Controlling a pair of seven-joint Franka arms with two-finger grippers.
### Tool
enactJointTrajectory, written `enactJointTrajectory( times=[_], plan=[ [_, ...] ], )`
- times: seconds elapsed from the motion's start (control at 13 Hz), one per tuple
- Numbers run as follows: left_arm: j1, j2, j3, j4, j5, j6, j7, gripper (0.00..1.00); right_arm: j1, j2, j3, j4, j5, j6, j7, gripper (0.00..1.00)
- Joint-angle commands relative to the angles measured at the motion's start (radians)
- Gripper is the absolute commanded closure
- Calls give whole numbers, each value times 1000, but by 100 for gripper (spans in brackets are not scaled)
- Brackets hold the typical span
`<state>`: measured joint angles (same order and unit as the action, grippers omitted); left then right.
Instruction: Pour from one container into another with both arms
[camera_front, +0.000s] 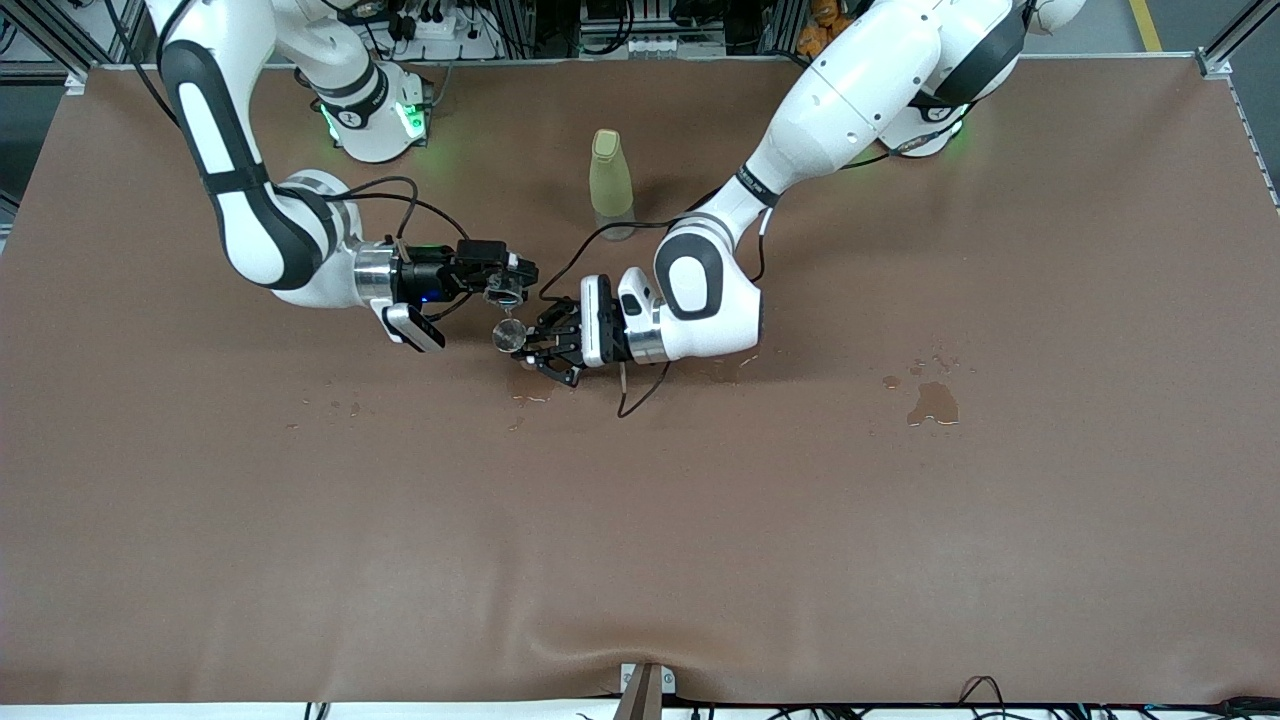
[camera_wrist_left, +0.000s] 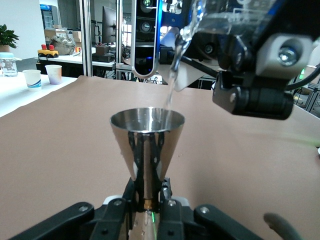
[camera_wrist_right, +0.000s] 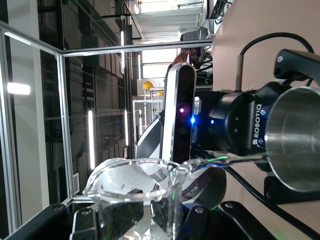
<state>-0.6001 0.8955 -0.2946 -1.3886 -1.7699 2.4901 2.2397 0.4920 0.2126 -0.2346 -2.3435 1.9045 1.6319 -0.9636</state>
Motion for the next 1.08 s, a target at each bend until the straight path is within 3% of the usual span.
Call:
enactJointTrajectory(
  times=[0.0, 1.0],
  plan=[
    [-9, -15, 9, -7, -36, 13, 34, 100, -23, -35, 4, -23, -15, -7, 66, 100],
    [-10, -15, 9, -7, -39, 13, 35, 100, -33, -33, 3, -11, -15, -70, 276, 100]
  ],
)
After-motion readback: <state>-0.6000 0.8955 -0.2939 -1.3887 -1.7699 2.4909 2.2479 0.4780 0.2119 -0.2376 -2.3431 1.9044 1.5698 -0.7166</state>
